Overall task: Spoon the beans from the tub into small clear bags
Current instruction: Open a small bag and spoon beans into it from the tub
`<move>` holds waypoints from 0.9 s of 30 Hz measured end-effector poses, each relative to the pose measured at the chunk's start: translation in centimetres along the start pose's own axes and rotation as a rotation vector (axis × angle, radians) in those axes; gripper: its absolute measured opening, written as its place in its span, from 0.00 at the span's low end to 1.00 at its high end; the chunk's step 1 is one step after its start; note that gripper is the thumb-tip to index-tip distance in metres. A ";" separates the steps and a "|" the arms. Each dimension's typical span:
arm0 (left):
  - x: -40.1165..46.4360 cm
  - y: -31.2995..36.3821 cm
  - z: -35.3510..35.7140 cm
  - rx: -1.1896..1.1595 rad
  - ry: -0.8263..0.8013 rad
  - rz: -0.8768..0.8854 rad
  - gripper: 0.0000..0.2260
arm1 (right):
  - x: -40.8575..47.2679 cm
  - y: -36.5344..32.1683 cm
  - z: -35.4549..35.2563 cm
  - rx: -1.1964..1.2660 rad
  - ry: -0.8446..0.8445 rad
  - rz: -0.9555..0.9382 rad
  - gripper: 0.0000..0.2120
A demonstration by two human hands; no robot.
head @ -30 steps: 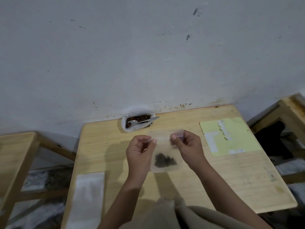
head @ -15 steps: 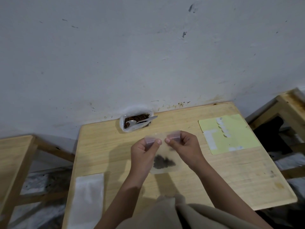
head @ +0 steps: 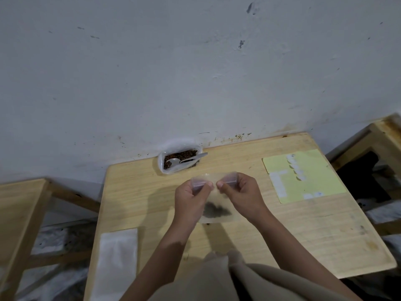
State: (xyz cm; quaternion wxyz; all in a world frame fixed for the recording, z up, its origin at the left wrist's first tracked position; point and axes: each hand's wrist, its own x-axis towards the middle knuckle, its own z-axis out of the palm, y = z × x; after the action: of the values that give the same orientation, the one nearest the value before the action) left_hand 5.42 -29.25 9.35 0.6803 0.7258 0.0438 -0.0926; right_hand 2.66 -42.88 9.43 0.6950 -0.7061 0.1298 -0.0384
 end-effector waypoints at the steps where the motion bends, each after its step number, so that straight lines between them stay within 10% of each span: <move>1: 0.1 -0.3 0.2 -0.003 0.018 -0.015 0.03 | 0.0 0.1 -0.3 -0.003 0.002 0.008 0.06; 13: -0.4 -2.5 3.1 0.004 -0.009 -0.114 0.09 | 0.0 3.5 -4.5 -0.042 0.339 0.079 0.16; 18: 0.3 -5.7 4.6 0.068 0.019 -0.191 0.13 | 0.0 5.5 -6.3 -0.108 0.273 0.225 0.07; 25: 0.1 -8.9 6.3 0.317 -0.056 -0.193 0.10 | -1.9 8.7 -8.0 -0.378 0.243 0.284 0.23; 27: -0.5 -9.8 6.9 0.423 -0.088 -0.193 0.23 | -1.9 9.4 -8.1 -0.441 0.244 0.254 0.22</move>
State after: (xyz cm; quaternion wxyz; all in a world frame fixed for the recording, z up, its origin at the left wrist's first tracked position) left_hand 2.53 -35.35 -0.50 0.5024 0.8398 0.0631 -0.1957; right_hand -2.26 -50.26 0.58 0.5030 -0.8086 0.3053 -0.0066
